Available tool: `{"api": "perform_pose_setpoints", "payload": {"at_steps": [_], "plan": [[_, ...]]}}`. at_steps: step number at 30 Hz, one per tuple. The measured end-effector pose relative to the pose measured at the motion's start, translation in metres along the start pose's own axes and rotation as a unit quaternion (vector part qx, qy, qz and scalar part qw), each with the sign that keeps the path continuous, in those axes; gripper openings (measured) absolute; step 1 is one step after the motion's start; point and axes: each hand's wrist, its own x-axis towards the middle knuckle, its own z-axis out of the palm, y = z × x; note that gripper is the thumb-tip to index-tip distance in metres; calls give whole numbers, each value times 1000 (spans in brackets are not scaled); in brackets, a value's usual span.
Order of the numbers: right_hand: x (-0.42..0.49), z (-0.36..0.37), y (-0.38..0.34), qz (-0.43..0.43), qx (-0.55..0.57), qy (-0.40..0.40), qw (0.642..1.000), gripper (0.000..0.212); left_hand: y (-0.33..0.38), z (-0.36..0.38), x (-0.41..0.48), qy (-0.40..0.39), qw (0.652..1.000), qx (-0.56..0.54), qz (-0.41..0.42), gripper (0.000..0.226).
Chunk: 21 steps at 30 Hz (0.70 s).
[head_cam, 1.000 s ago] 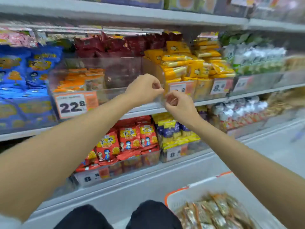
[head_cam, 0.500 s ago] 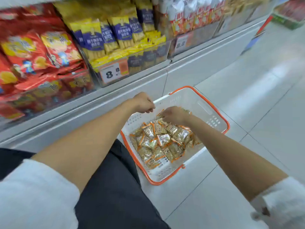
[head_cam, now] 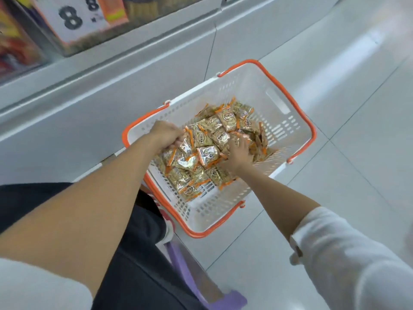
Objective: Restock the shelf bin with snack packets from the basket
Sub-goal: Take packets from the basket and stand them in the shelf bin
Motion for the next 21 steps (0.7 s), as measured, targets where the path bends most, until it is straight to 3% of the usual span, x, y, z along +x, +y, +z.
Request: {"api": "perform_pose_setpoints", "payload": {"at_steps": [2, 4, 6, 8, 10, 11, 14, 16, 21], "plan": [[15, 4, 1, 38, 5, 9, 999, 108, -7, 4, 2, -11, 999, -14, -31, 14], [27, 14, 6, 61, 7, -30, 998, 113, -11, 8, 2, -17, 998, -24, -58, 13], [27, 28, 8, 22, -109, -84, 990, 106, -9, 12, 1, -9, 997, -45, -60, 12], [14, 41, 4, -50, -240, -82, 966, 89, -4, 17, 1, -8, 996, -76, -51, 10], [6, 53, 0, -104, -290, -86, 947, 73, -1, 20, 2, -5, 994, -97, -41, 10], [4, 58, -3, -112, -311, -101, 939, 75, -1, 20, 2, -6, 994, -103, -39, 11], [1, 70, -8, -99, -395, -143, 902, 116, -3, 19, -1, -5, 993, -108, -41, 13], [-4, 74, -15, -105, -446, -131, 879, 121, -4, 17, -3, -3, 994, -102, -43, 16], [-14, 77, -33, -130, -489, -115, 855, 84, -8, 9, -5, 7, 991, -121, -47, 17]]}}
